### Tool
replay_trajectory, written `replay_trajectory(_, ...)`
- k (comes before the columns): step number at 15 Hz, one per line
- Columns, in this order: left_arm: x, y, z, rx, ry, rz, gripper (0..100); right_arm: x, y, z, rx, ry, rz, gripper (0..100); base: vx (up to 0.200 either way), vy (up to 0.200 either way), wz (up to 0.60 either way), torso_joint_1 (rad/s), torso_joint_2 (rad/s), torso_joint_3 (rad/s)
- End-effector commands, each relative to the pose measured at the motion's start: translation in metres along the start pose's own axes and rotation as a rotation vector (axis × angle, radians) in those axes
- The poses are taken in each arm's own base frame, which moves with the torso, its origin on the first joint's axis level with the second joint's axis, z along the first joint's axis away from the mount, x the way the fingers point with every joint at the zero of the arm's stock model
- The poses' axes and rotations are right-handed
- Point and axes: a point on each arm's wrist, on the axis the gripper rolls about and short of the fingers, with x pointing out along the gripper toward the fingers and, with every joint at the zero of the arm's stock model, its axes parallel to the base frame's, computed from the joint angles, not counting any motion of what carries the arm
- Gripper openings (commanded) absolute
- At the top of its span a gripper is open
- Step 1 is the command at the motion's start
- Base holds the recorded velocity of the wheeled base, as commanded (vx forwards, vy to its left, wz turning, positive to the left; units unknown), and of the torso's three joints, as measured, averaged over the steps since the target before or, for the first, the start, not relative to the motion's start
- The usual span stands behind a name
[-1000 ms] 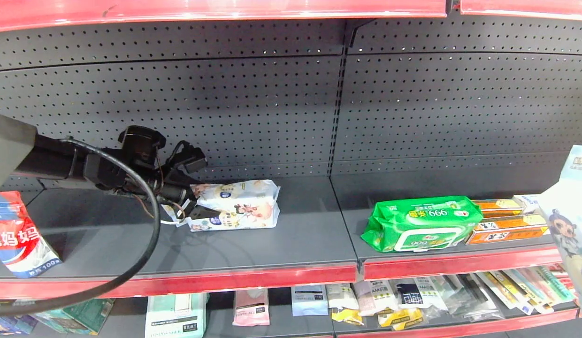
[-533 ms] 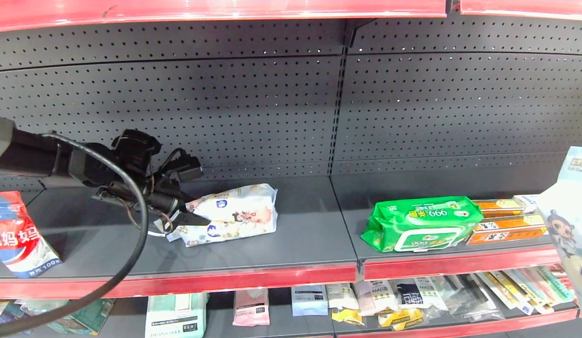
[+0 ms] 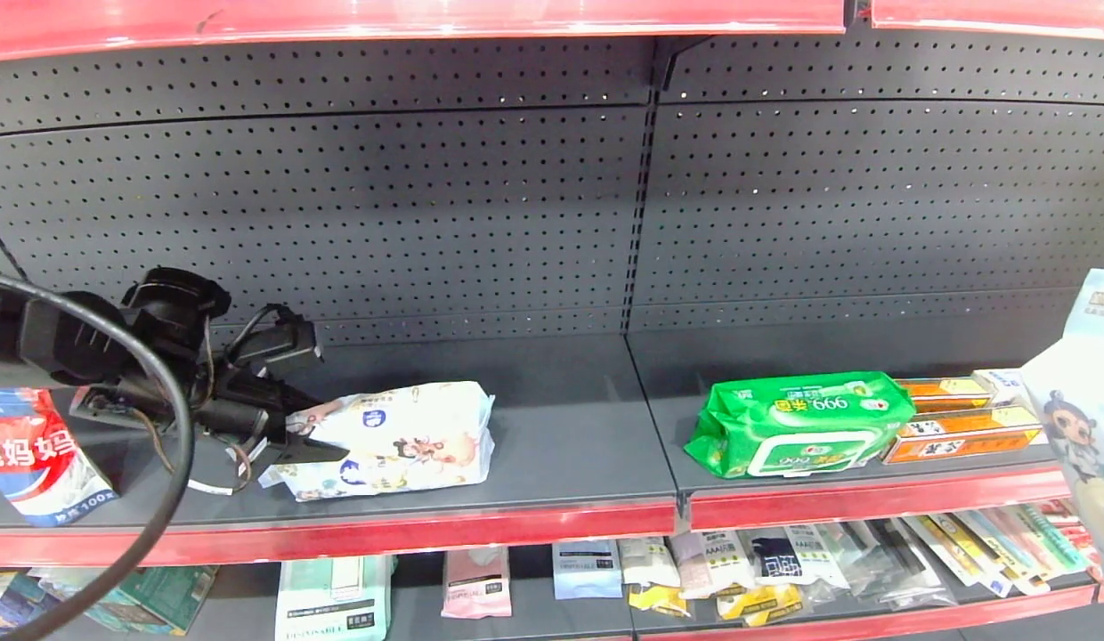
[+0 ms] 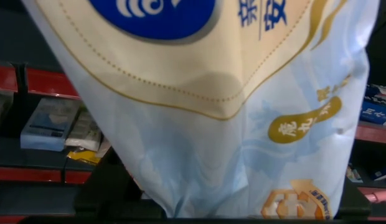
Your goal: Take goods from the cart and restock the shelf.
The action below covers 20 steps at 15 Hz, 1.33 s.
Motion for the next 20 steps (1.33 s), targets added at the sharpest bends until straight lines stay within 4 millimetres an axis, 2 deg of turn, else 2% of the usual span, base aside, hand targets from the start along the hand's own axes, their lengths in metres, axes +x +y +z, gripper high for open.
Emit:
replay_trajectory(1,-0.009,-0.007,-0.004,0.0,-0.007,0.009,0,0.0,0.0,0.0,-0.001,0.001,0.0,0,0.0,0.0,0.0,0.0,0.0,0.0)
replay_trajectory(8,-0.013,-0.004,-0.014,0.054,-0.051,-0.001,0,-0.001,-0.002,0.006,0.001,-0.018,-0.006,0,0.0,0.0,0.0,0.0,0.0,0.0)
replay_trajectory(13,0.005,0.004,-0.027,0.113,-0.084,0.011,0,0.001,-0.002,0.007,0.0,-0.011,-0.004,0,0.0,0.0,0.0,0.0,0.0,0.0)
replay_trajectory(20,0.003,-0.009,-0.031,0.095,-0.11,-0.023,0,0.002,-0.003,0.009,-0.002,-0.008,-0.003,0,0.0,0.0,0.0,0.0,0.0,0.0)
